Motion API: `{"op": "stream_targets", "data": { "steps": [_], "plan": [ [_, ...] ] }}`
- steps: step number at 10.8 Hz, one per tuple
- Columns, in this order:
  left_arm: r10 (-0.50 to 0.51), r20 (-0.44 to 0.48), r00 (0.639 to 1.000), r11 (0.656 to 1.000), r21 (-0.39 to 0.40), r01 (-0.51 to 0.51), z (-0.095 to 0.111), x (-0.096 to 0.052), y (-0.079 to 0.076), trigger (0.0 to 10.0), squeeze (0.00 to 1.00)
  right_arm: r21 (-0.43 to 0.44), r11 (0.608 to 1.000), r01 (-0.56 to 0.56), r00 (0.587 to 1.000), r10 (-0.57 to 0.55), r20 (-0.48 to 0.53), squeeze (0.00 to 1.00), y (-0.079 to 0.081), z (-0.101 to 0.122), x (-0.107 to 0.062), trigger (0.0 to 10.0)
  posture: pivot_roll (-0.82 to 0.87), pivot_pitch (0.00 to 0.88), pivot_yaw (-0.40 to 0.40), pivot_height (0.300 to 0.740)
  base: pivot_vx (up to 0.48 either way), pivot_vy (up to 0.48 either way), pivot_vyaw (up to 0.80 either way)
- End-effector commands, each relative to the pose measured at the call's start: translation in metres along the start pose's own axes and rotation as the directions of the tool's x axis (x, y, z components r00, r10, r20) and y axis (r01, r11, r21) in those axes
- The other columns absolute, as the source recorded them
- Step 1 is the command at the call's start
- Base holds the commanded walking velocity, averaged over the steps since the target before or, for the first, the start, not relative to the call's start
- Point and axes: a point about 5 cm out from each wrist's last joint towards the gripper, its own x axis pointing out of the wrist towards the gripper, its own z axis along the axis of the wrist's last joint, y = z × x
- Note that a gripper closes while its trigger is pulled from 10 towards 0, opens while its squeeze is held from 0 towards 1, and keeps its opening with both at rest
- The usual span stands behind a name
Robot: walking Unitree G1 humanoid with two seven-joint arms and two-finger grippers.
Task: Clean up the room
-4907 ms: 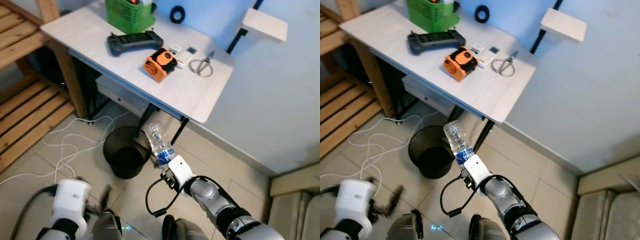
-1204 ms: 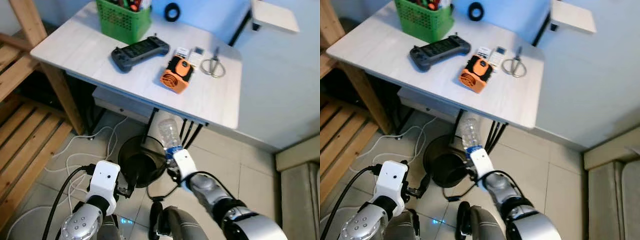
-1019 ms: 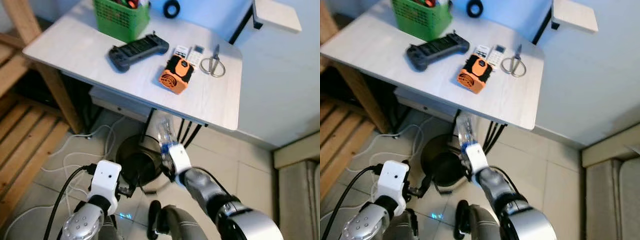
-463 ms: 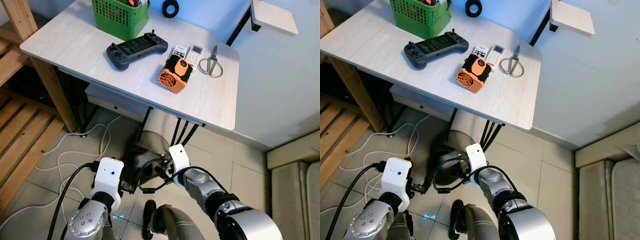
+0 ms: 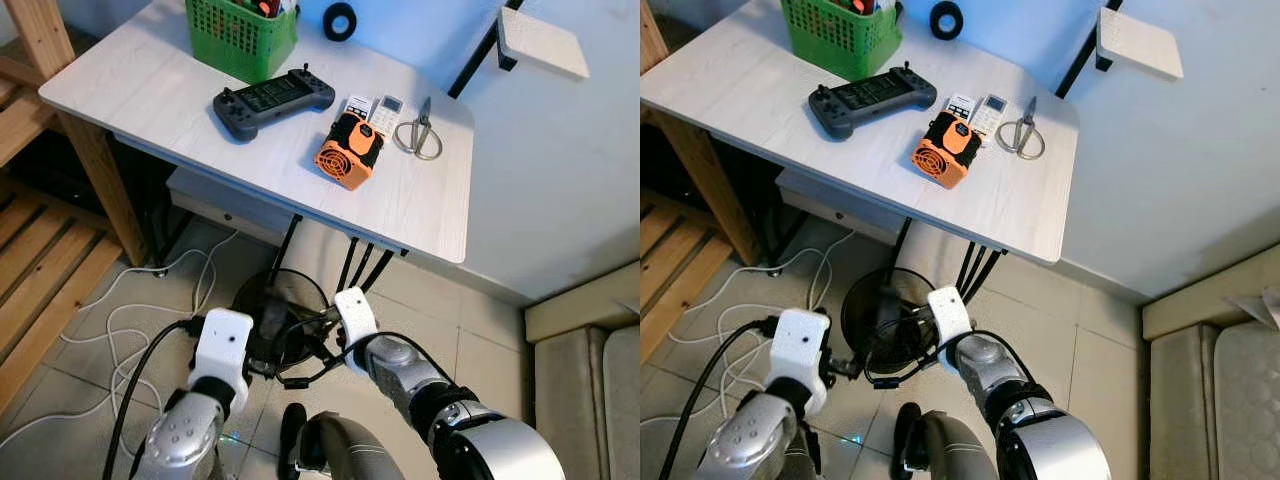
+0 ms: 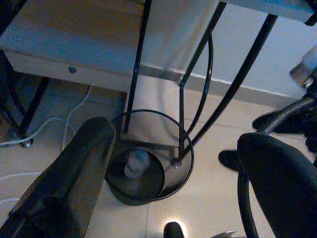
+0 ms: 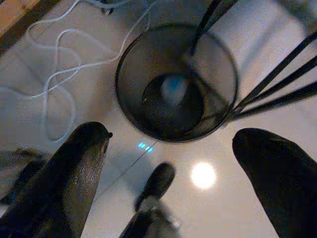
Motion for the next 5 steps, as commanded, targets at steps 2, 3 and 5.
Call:
{"op": "stream_targets", "data": {
  "steps": [2, 3, 5],
  "plan": [
    [-0.035, 0.017, 0.999, 0.999, -0.005, 0.036, 0.0, 0.006, -0.01, 10.0, 0.0, 0.006, 0.996, 0.083, 0.984, -0.083, 0.156, 0.0, -0.035, 0.006, -0.015, 10.0, 0.1, 0.16, -0.227, 0.74, 0.0, 0.0, 0.0],
    [-0.062, 0.007, 0.998, 0.998, 0.0, 0.062, -0.003, 0.01, -0.014, 10.0, 0.0, -0.031, 0.999, 0.025, 0.98, -0.018, 0.197, 0.0, -0.044, -0.018, -0.037, 10.0, 0.07, 0.127, -0.21, 0.74, 0.0, 0.0, 0.0],
    [-0.059, 0.001, 0.998, 0.998, -0.002, 0.059, -0.003, 0.025, -0.01, 10.0, 0.0, -0.117, 0.989, -0.092, 0.987, 0.106, 0.119, 0.0, -0.048, -0.076, -0.089, 10.0, 0.06, 0.077, -0.171, 0.74, 0.0, 0.0, 0.0]
  ]
}}
